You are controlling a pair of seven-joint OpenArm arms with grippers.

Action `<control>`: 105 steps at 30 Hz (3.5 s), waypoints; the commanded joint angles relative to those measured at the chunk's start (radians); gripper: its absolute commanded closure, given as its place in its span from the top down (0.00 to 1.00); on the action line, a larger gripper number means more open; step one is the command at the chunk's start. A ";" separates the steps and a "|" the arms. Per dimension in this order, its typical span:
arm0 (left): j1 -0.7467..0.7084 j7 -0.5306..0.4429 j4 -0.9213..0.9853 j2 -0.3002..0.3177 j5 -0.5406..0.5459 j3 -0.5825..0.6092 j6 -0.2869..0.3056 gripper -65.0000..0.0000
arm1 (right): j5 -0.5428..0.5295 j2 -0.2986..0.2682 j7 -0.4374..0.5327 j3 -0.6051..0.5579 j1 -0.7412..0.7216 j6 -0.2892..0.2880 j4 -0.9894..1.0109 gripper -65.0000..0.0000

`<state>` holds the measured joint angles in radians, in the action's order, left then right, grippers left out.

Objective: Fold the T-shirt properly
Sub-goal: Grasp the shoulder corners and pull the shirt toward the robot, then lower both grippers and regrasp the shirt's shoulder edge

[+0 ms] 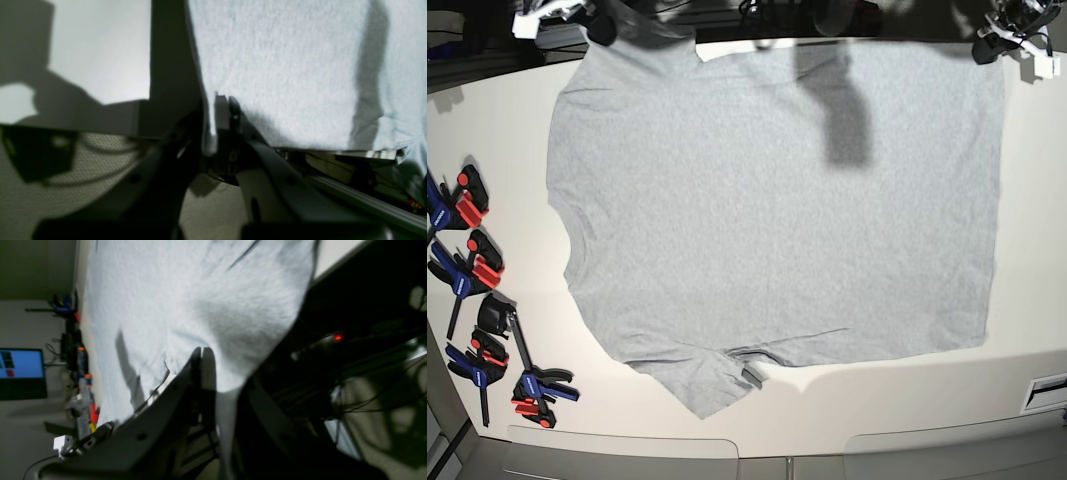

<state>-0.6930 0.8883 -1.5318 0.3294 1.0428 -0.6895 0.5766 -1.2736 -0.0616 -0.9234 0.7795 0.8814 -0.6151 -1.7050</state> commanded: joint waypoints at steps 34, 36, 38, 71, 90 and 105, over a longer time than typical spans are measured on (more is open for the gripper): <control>-0.124 0.016 -0.192 0.015 0.006 -0.103 0.003 0.00 | -0.123 0.003 -0.128 0.100 0.118 -0.078 -0.148 0.00; -0.124 0.017 -0.192 0.014 0.007 -0.103 0.003 0.00 | -0.129 0.003 -0.126 0.100 0.116 -0.078 -0.149 0.00; -0.124 0.017 -0.192 0.015 0.017 -0.103 0.003 0.00 | -0.160 0.003 -0.124 0.100 0.113 -0.083 -0.159 0.00; 0.183 -0.165 -0.191 0.018 -0.207 0.024 -0.084 0.00 | 0.870 -0.002 0.256 -0.549 -0.589 0.015 -0.278 0.00; 0.303 -0.231 -0.191 0.021 -0.339 0.024 -0.158 0.00 | 1.118 -0.002 0.374 -0.557 -0.700 0.336 -0.084 0.00; 0.317 -0.302 -0.189 0.021 -0.336 0.024 -0.153 0.00 | 1.225 -0.002 0.335 -0.556 -0.773 0.430 -0.084 0.00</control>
<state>-0.3782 0.6151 -1.7069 0.3328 0.6914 -0.6601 0.4179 -0.0502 -0.0608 -0.6182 0.2226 0.1223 -0.1871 -1.7733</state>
